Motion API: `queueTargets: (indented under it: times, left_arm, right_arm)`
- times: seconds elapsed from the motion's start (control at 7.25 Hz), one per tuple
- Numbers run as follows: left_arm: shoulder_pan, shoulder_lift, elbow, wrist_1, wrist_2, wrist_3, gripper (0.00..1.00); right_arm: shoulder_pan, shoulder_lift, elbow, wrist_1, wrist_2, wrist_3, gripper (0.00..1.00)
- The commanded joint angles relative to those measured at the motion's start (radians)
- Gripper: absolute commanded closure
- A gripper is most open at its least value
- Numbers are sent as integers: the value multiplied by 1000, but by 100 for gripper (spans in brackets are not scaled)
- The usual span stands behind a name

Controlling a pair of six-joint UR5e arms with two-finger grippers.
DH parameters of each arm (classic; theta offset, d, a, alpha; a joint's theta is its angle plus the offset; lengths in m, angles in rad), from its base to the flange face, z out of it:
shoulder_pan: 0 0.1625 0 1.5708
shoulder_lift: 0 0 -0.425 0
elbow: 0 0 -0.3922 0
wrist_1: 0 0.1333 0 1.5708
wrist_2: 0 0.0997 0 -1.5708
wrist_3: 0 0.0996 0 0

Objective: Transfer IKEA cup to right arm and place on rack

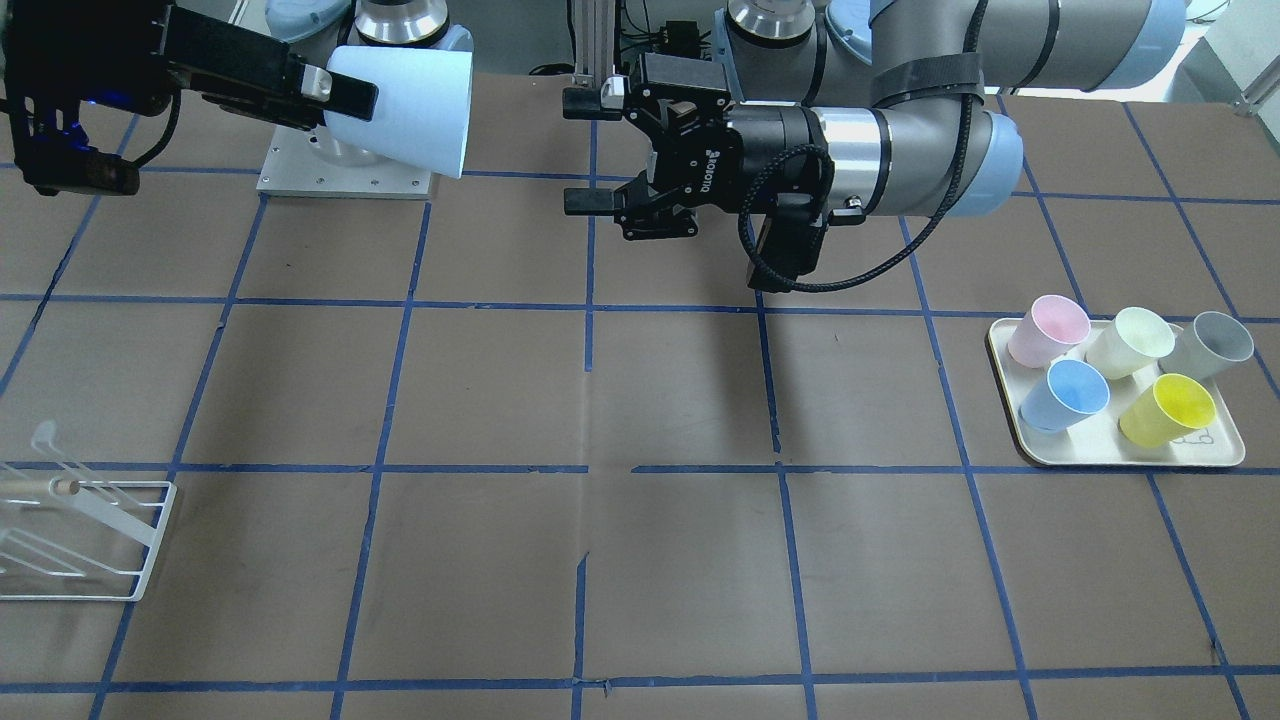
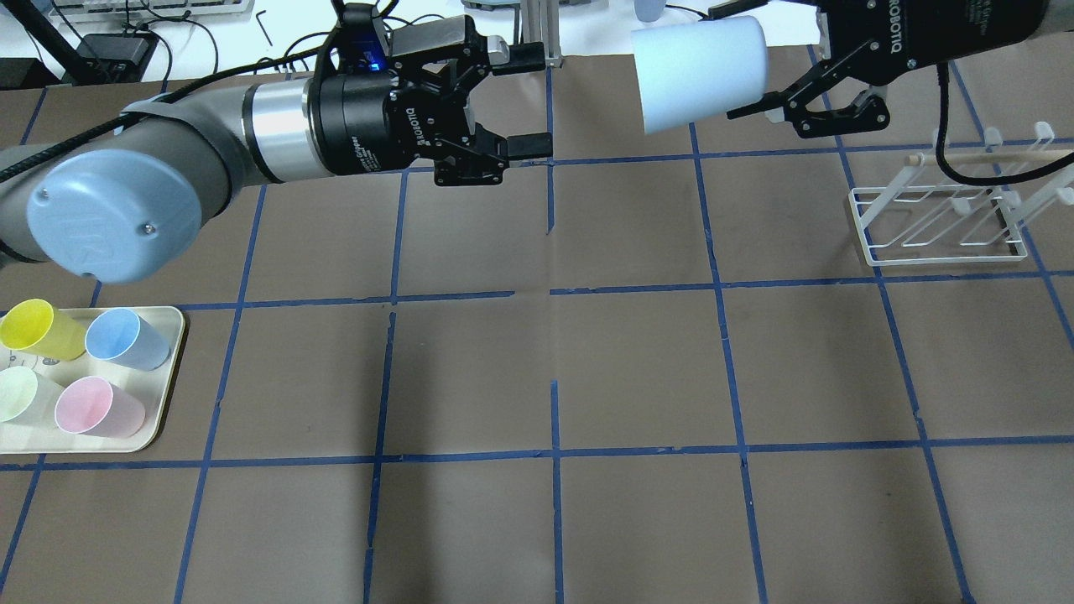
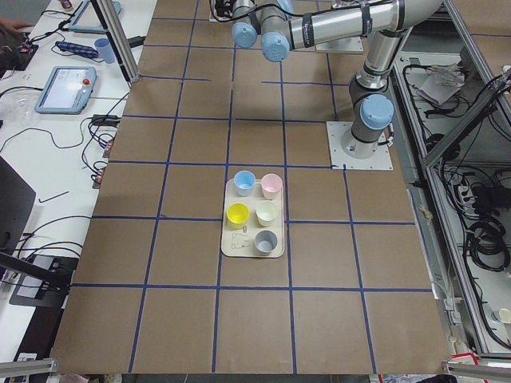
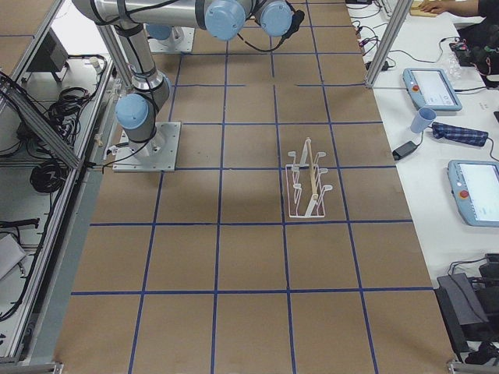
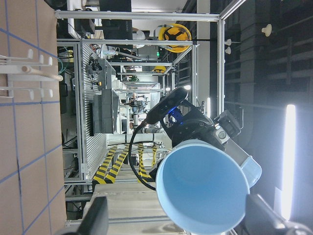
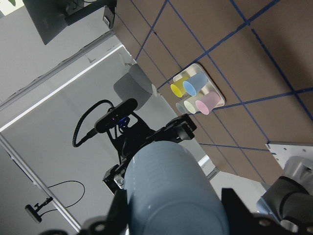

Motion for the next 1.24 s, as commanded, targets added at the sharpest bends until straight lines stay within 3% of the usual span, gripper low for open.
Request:
queueTargets:
  times: [0.0, 0.28, 0.69, 0.83, 0.97, 1.1]
  left_arm:
    - [61, 21, 2, 116, 272, -154, 0]
    - [64, 24, -1, 386, 661, -396, 0]
    - [61, 28, 63, 443, 1234, -425, 0]
    - [52, 27, 118, 429, 1363, -425, 0]
    - [44, 19, 168, 406, 1405, -428, 0]
    - [31, 19, 200, 371, 1426, -435, 0]
  right_arm:
    - [-3, 3, 9, -198, -191, 22, 53]
    - [-3, 19, 20, -439, -477, 68, 59]
    - [8, 51, 20, -631, -817, 52, 78]
    - [6, 68, 20, -713, -910, 50, 83]
    - [6, 103, 20, -741, -993, 48, 95]
    - [2, 132, 20, -809, -1052, 17, 100]
